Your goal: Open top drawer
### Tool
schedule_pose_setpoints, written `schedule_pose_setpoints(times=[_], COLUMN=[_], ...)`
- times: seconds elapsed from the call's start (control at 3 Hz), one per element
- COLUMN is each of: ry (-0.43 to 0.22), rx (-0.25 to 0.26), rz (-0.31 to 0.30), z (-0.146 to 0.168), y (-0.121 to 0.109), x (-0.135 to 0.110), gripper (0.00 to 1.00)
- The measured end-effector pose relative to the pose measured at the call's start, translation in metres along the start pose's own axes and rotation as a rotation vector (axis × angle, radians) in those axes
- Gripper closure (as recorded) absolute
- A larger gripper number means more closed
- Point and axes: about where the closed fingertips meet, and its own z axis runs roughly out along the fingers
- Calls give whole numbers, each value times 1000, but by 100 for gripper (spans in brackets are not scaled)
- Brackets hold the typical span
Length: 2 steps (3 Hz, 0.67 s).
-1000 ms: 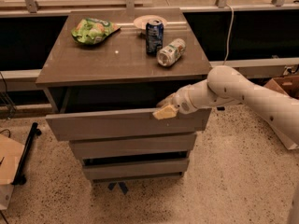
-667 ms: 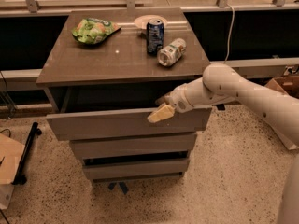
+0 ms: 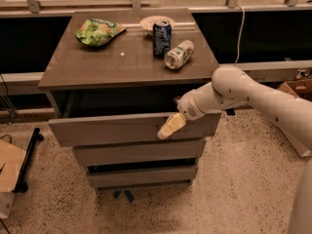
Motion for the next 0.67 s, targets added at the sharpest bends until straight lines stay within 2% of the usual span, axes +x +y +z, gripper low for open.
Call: schedule_pose_setpoints(times=[0.33, 0.67], ry=[28, 86], rx=[-8, -19], rz=[17, 31], z=[-2, -7], y=[3, 4], x=[12, 25], gripper=[0, 3])
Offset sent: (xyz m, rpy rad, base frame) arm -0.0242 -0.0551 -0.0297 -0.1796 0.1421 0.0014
